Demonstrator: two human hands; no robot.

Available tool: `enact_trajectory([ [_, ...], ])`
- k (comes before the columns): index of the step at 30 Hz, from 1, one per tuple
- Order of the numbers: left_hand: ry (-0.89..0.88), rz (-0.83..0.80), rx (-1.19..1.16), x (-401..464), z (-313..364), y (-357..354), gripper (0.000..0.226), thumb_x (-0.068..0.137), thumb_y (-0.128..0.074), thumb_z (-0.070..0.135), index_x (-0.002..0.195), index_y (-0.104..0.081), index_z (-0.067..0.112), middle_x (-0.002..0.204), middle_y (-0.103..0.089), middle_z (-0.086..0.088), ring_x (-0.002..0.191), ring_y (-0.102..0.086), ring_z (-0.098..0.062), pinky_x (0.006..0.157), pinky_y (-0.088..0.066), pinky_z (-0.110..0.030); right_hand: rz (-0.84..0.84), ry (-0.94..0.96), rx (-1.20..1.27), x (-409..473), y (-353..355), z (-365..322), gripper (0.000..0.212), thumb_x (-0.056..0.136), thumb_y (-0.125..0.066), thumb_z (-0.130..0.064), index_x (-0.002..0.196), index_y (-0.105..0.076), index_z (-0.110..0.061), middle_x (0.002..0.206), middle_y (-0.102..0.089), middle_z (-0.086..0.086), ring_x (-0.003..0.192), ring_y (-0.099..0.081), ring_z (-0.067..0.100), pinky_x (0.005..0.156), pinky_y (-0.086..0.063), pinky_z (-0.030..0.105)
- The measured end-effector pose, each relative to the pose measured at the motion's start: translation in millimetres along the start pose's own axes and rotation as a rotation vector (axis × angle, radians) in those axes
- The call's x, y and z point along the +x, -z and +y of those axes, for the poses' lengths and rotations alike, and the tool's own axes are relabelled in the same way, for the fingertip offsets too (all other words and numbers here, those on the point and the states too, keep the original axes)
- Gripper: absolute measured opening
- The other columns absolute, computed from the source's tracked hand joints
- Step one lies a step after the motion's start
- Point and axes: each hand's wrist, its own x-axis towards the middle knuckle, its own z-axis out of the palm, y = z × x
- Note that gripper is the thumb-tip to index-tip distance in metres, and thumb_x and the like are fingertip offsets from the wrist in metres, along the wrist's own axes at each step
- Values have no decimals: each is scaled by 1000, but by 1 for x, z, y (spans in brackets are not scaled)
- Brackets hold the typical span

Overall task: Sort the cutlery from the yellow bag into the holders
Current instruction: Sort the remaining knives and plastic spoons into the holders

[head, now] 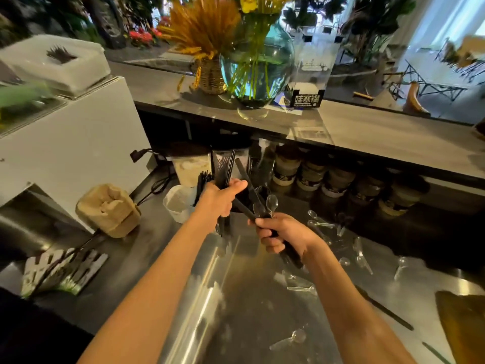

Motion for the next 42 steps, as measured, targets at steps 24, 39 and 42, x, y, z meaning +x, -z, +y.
enact_trajectory([
  [24,108,82,-436,86,3,81,16,95,-66,20,105,-66,7,86,-76,1,41,-30,-6,38,-25,-19,661,400,270,67,-28,-15,31,98,-60,-33,75,-47,-18,59,-34,-3,48,-33,9,43,-29,21],
  [39,223,57,-446,98,-3,63,26,100,-57,25,80,-61,9,58,-45,2,42,-35,-10,39,-27,-22,1285,619,-392,52,-22,-74,16,93,-69,-15,78,-67,-12,62,-63,1,49,-56,5,51,-45,26],
  [42,218,16,-503,100,-1,65,30,103,-52,33,87,-60,9,54,-42,3,44,-42,-11,43,-36,-23,1188,513,-756,56,-20,-83,9,93,-69,-13,85,-68,-10,68,-64,0,58,-60,10,52,-45,22],
])
